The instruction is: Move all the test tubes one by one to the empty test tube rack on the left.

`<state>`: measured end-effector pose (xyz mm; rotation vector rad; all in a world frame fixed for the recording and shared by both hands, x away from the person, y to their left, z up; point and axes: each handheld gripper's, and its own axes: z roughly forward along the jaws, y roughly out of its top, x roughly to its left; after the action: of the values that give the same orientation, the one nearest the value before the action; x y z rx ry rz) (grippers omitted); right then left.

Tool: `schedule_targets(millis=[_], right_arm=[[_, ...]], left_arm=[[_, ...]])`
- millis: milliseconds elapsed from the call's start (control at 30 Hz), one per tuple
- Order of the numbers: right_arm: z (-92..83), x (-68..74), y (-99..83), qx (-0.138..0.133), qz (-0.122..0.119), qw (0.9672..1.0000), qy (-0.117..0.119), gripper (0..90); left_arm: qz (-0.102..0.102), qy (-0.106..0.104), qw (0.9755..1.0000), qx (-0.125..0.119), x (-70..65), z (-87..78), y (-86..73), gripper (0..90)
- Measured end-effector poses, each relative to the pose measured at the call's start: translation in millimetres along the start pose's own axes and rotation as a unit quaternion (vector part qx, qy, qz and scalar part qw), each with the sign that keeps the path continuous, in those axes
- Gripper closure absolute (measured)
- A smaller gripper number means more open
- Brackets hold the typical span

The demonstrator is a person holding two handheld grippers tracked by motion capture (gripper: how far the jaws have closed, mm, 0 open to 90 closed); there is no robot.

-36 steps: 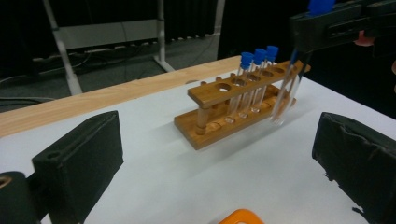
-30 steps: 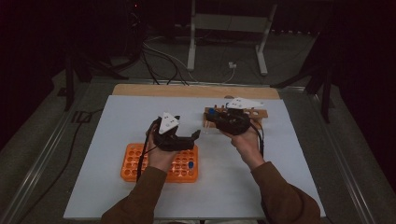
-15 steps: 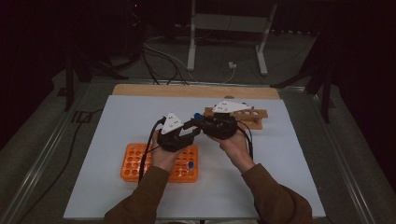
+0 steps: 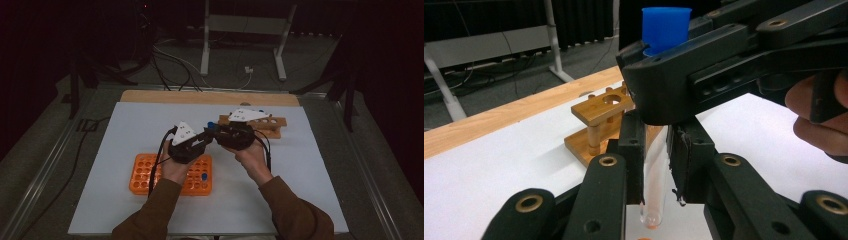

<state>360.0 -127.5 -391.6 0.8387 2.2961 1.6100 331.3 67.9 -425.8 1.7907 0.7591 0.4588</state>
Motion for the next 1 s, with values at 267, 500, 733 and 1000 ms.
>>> schedule_targets(millis=[267,500,733,1000], right_arm=[[-8.4,-4.7,2.6,-0.021,0.006,0.9997,0.008,40.9],[-13.9,-8.0,3.0,-0.022,0.005,0.9996,-0.014,8.9],[-22.4,-17.2,-3.4,-0.015,0.003,0.9994,-0.032,0.0],[-39.8,-33.3,-17.0,-0.006,0.0,0.9975,-0.071,0.0]], left_arm=[[-0.006,0.006,1.0,0.002,2.9,-1.5,-1.6,78.0],[-0.022,0.008,0.9997,0.0,8.3,-5.9,-6.3,78.1],[-0.028,0.006,0.9996,-0.002,9.6,-15.1,-9.8,78.1],[-0.034,0.002,0.9994,-0.005,11.0,-27.5,-14.5,78.1]])
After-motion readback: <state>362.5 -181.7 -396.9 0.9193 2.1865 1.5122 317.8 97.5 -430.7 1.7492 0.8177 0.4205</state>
